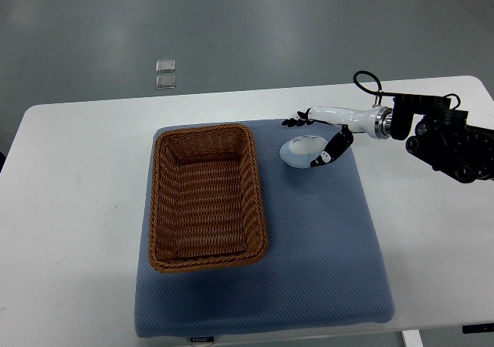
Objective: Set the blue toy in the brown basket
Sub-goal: 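Reach the right hand down and close its fingers around the blue plush toy, then carry the blue toy with the right hand over the wicker basket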
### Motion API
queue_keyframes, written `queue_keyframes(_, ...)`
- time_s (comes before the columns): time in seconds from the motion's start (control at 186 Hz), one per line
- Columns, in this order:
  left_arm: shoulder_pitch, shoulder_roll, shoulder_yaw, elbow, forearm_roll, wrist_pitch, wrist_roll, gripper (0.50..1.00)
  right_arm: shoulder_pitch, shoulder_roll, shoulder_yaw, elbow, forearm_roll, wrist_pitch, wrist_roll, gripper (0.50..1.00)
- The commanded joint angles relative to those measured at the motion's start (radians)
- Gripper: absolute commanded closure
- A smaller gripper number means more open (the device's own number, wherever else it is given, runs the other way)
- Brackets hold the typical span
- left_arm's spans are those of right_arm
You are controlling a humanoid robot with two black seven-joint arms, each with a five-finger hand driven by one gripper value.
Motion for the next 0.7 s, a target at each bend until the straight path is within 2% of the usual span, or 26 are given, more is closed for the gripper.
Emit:
queue_keyframes(0.0,0.000,0.000,0.000,0.000,0.000,0.000,0.001,0.500,-0.001,0.010,-0.014,-0.005,0.000,-0.015,-0.003,0.632)
queue_keyframes(0.312,0.001,0.000,0.000,0.000,0.000,0.000,0.000,0.500,-0.001,0.046,-0.054,-0.047,0.000,-0.039,-0.003,0.713)
queue_keyframes(0.409,0.000,0.000,0.000,0.000,0.000,0.000,0.000,0.500,0.000,0.045,-0.055,-0.048,0.000,-0.039,-0.003,0.789)
queue_keyframes(0.592,0.000,0.000,0.000,0.000,0.000,0.000,0.001,0.500,0.005,0.042,-0.055,-0.047,0.000,-0.038,-0.001,0.999)
queue_keyframes(0.694,0.000,0.000,0.000,0.000,0.000,0.000,0.000,0.500,0.005,0.033,-0.049,-0.045,0.001,-0.036,0.005,1.000)
